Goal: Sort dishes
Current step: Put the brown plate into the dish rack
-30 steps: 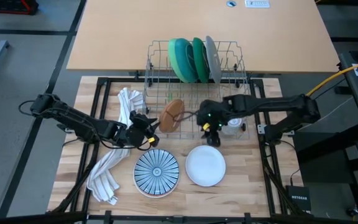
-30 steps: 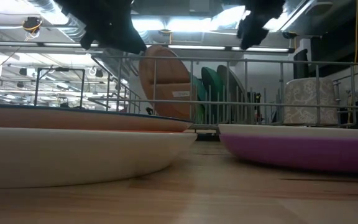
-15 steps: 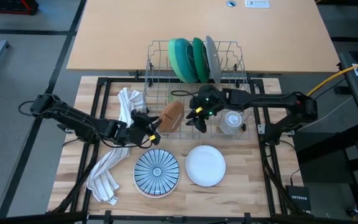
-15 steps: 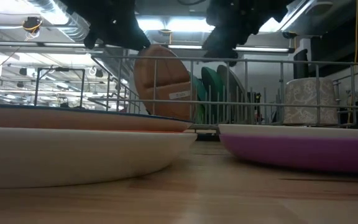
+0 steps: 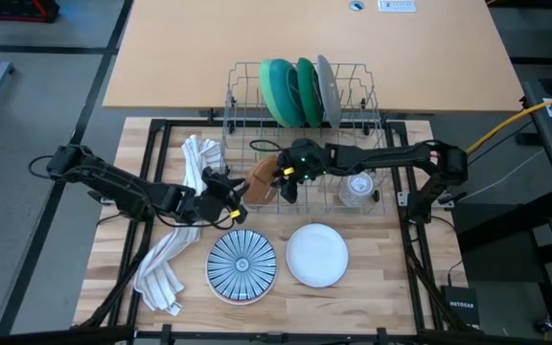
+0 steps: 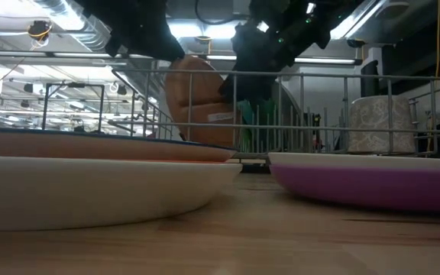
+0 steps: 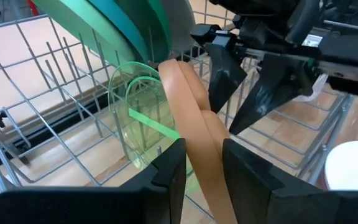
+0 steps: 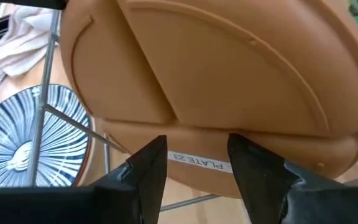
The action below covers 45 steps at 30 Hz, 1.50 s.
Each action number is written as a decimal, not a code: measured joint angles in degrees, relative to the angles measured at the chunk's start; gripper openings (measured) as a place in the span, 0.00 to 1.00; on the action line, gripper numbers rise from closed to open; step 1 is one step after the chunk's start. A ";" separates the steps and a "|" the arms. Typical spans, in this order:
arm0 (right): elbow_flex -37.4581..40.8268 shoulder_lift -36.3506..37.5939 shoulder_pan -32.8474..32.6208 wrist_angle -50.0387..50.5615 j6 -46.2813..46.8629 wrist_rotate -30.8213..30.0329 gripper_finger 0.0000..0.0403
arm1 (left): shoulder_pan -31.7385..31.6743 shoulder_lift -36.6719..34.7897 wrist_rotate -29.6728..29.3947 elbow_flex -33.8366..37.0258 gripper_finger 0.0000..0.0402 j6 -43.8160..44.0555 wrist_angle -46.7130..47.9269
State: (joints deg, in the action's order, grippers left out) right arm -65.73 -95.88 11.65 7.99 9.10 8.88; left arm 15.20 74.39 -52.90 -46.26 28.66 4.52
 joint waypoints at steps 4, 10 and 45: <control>0.00 0.00 -0.04 -1.47 0.07 -0.79 0.45 | -0.03 0.00 0.00 0.00 0.23 0.65 -1.82; 0.00 0.02 -0.08 -2.34 0.05 -5.69 0.45 | -0.84 0.00 0.02 0.00 0.23 4.17 -2.65; -0.04 0.02 0.02 -4.32 4.07 -13.24 0.44 | -11.30 0.02 6.45 0.02 0.23 6.59 -7.00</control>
State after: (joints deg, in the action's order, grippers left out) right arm -65.78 -95.85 11.68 3.66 13.17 -4.35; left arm 3.90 74.41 -46.46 -46.24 35.25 -2.48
